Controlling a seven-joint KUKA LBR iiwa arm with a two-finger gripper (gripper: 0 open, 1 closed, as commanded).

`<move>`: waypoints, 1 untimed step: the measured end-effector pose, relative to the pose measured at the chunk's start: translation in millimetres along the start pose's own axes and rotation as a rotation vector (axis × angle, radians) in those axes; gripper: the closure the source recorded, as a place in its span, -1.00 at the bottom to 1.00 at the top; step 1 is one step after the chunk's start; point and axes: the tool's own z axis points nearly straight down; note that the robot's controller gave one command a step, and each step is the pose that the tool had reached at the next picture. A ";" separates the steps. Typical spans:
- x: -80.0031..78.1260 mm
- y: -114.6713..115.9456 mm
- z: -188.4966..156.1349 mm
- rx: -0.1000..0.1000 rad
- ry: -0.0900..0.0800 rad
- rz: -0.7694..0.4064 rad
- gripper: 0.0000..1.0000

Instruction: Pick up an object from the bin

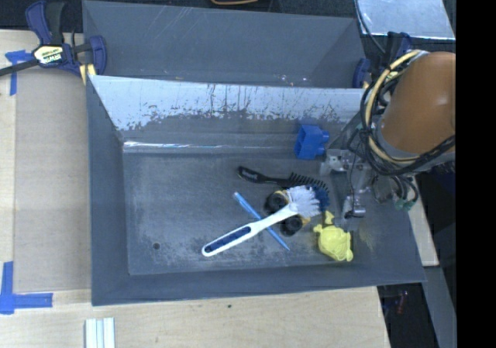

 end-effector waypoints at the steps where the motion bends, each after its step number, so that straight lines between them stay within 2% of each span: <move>1: -1.4 0.2 -3.9 0.001 -0.007 -0.002 -1.00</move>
Offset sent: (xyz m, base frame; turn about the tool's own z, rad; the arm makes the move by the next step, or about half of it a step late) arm -0.0374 0.0838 -0.0007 0.0360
